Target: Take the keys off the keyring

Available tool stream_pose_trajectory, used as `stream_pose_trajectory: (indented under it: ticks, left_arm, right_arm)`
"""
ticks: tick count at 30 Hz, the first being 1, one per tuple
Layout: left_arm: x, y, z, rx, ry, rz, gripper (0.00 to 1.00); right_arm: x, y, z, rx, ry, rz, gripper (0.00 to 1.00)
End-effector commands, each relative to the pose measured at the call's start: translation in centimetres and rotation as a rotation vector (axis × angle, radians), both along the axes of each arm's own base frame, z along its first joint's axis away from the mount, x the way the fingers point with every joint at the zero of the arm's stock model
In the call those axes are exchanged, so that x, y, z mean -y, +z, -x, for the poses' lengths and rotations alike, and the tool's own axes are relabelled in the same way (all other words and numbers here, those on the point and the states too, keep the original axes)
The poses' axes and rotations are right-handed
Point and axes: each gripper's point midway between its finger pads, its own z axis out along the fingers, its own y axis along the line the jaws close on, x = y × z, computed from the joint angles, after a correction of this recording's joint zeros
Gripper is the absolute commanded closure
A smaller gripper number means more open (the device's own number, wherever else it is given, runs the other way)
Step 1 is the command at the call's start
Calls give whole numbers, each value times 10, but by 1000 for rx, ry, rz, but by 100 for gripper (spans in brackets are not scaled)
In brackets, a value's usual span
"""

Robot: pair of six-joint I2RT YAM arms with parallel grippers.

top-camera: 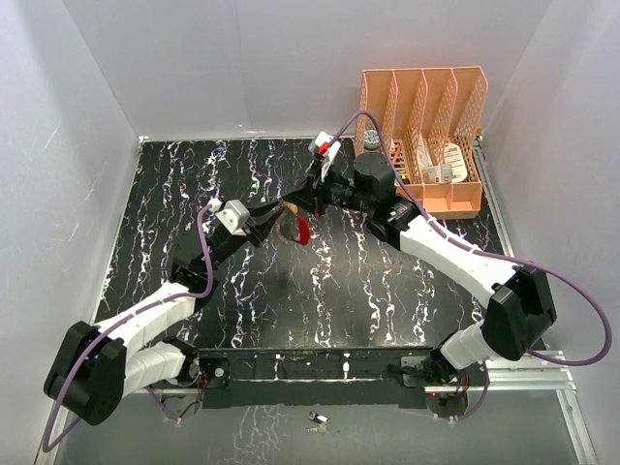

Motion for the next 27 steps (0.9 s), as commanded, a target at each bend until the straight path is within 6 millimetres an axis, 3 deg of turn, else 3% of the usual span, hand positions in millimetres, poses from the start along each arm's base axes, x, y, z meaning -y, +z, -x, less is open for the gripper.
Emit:
stream_pose_trajectory:
  ticks: [1,8,27]
  left_arm:
    - [7,28,14,74,-74,47,79]
    - [9,27,26,64,-120,53,78]
    - [9,24,13,74,-81,38,78]
  right_arm:
    - [3,42,3,120,-13,-77,100]
    - [3,44,2,126,-18,-83,100]
    - [-4,45,9,124,7,-79,100]
